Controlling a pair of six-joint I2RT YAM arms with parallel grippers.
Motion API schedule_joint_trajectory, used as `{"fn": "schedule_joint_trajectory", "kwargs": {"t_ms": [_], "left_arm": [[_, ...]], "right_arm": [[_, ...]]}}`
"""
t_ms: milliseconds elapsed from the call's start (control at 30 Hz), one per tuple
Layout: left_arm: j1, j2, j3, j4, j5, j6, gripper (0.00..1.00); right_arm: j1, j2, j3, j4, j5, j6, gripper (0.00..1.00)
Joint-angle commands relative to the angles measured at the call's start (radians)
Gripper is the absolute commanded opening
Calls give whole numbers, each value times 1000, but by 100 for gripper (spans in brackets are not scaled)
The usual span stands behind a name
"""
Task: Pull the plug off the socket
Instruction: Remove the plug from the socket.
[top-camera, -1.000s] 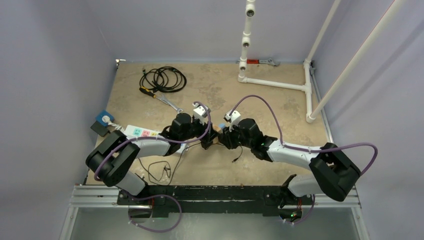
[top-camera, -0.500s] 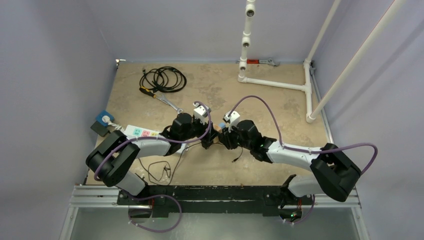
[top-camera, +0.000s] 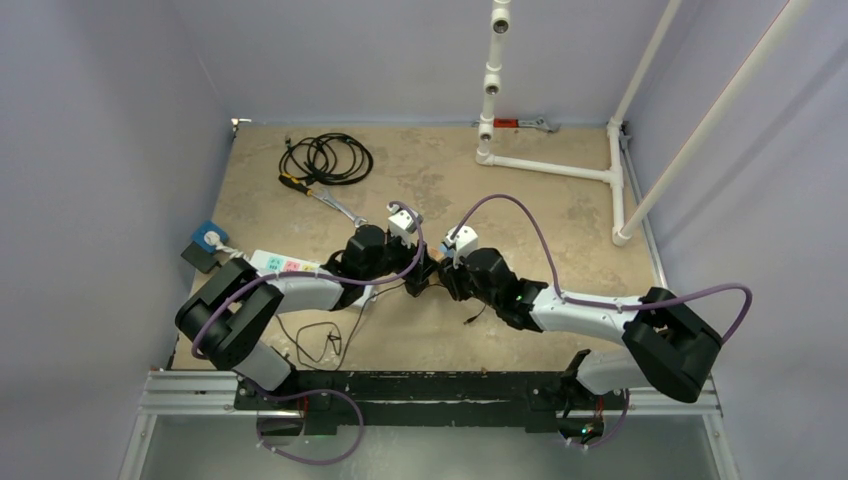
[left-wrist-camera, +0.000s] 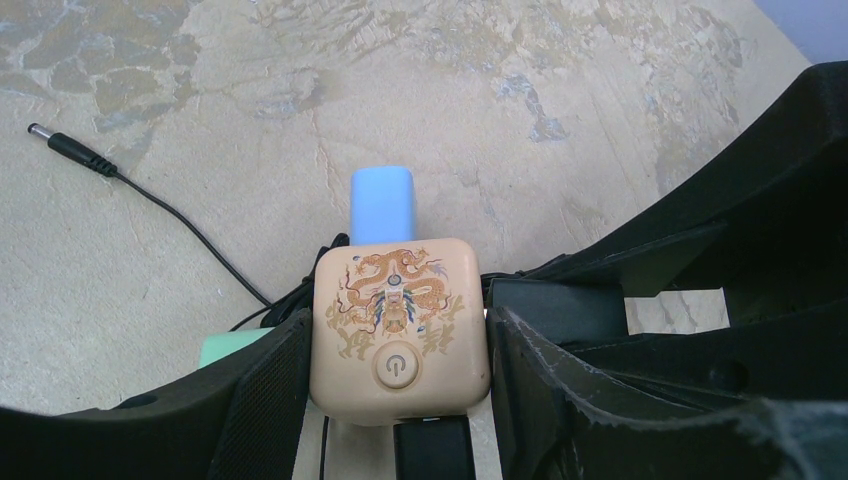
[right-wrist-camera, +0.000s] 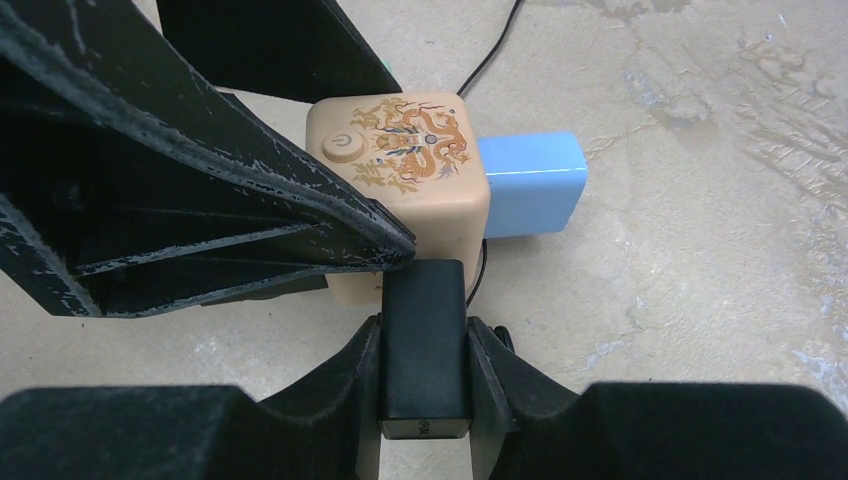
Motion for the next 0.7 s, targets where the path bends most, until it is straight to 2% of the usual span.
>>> {"fn": "schedule_joint_trajectory", "kwargs": {"t_ms": [0,167,367,667], "left_arm": [[19,31,3,-95,-127,20,0],[19,20,0,-94,-122,44,0],[19,12,0,-101,-121,59,0],[18,12,3,-109,-134,57,0]], "right_arm": [[15,-51,36,61,-23,19,0],[0,-55,28,64,-112,19,0],[-124,-64,11,80,-329,25,0],[-142,-87,0,86,-319,6,0]]}}
